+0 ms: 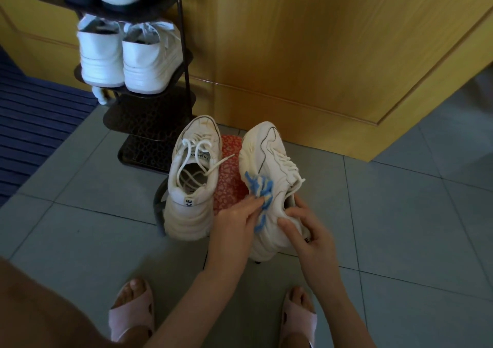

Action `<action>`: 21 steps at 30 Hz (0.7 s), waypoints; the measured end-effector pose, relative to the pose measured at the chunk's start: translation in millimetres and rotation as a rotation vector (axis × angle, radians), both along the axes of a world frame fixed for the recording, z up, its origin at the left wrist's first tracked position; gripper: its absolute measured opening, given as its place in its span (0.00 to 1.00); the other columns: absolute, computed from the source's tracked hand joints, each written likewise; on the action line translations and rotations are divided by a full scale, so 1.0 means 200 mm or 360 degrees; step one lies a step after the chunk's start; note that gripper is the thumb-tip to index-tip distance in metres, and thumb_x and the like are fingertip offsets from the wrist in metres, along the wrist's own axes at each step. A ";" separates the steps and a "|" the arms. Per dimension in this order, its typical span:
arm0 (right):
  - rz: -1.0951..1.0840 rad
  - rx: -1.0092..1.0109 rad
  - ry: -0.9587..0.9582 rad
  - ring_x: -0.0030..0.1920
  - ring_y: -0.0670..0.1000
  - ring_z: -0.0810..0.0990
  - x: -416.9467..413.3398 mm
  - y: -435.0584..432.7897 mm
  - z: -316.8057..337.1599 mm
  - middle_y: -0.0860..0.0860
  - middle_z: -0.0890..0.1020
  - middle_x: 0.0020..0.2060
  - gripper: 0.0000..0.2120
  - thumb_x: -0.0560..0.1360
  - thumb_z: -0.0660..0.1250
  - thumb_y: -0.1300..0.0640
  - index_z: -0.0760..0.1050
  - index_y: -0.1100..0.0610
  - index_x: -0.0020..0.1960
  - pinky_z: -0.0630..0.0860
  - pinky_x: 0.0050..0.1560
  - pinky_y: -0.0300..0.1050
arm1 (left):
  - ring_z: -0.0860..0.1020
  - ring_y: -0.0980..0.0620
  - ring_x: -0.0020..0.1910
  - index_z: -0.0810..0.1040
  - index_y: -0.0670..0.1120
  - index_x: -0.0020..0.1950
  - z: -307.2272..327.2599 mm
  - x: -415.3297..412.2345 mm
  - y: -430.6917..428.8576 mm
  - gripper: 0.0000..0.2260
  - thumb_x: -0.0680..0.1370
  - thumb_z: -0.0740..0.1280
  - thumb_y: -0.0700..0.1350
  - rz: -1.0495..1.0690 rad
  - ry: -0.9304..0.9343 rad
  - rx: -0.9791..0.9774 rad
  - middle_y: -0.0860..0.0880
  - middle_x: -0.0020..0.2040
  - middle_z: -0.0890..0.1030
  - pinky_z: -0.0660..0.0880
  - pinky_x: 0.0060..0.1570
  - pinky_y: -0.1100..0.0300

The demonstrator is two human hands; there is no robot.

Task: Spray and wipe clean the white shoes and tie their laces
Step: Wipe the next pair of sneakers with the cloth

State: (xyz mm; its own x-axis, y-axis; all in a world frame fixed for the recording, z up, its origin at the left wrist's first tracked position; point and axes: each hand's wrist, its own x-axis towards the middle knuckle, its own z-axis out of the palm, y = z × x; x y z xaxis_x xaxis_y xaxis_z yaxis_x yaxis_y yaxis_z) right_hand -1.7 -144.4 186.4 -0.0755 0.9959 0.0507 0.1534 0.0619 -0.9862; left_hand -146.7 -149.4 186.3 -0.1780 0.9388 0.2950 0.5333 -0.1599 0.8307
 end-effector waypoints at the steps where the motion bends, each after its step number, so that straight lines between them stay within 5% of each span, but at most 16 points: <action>1: 0.0011 0.0005 0.0000 0.66 0.43 0.72 0.00 0.00 0.00 0.48 0.73 0.67 0.04 0.71 0.69 0.58 0.80 0.55 0.46 0.74 0.56 0.34 | 0.74 0.63 0.53 0.82 0.45 0.55 0.01 0.00 -0.03 0.11 0.74 0.69 0.39 -0.0003 -0.0041 -0.0064 0.49 0.50 0.84 0.71 0.50 0.76; 5: 0.0100 0.0087 -0.0127 0.69 0.45 0.69 0.00 0.00 0.00 0.46 0.71 0.69 0.04 0.72 0.70 0.49 0.79 0.46 0.47 0.75 0.61 0.46 | 0.75 0.65 0.49 0.79 0.49 0.60 0.13 -0.03 0.05 0.12 0.77 0.65 0.41 0.0168 -0.0184 -0.0091 0.58 0.50 0.79 0.72 0.49 0.75; 9: 0.0045 0.0104 -0.0216 0.68 0.43 0.69 -0.03 -0.01 0.00 0.44 0.70 0.69 0.07 0.70 0.66 0.44 0.78 0.42 0.46 0.73 0.62 0.42 | 0.77 0.55 0.58 0.76 0.46 0.65 0.23 0.01 0.29 0.14 0.80 0.60 0.39 0.0118 -0.0160 -0.0122 0.50 0.59 0.79 0.70 0.58 0.68; 15: -0.0091 0.0068 -0.0147 0.69 0.42 0.68 -0.02 -0.02 -0.04 0.36 0.71 0.66 0.01 0.74 0.69 0.51 0.79 0.47 0.46 0.72 0.63 0.40 | 0.69 0.59 0.65 0.76 0.44 0.64 0.13 0.10 0.17 0.14 0.79 0.62 0.37 -0.0018 -0.0137 -0.0065 0.48 0.66 0.74 0.60 0.60 0.80; 18: -0.0156 0.0040 -0.0117 0.70 0.41 0.67 -0.03 -0.04 -0.03 0.39 0.70 0.68 0.03 0.72 0.67 0.52 0.78 0.47 0.45 0.72 0.65 0.47 | 0.72 0.58 0.62 0.77 0.41 0.62 0.09 0.10 0.06 0.14 0.77 0.63 0.35 -0.0002 -0.0136 -0.0039 0.45 0.63 0.77 0.60 0.57 0.84; 21: -0.0192 0.0000 -0.0099 0.69 0.42 0.68 -0.03 -0.04 -0.04 0.40 0.70 0.69 0.03 0.72 0.68 0.52 0.79 0.49 0.45 0.72 0.65 0.51 | 0.67 0.68 0.59 0.78 0.41 0.60 0.05 0.08 -0.05 0.15 0.74 0.64 0.37 -0.0020 -0.0099 -0.0009 0.47 0.58 0.79 0.60 0.55 0.85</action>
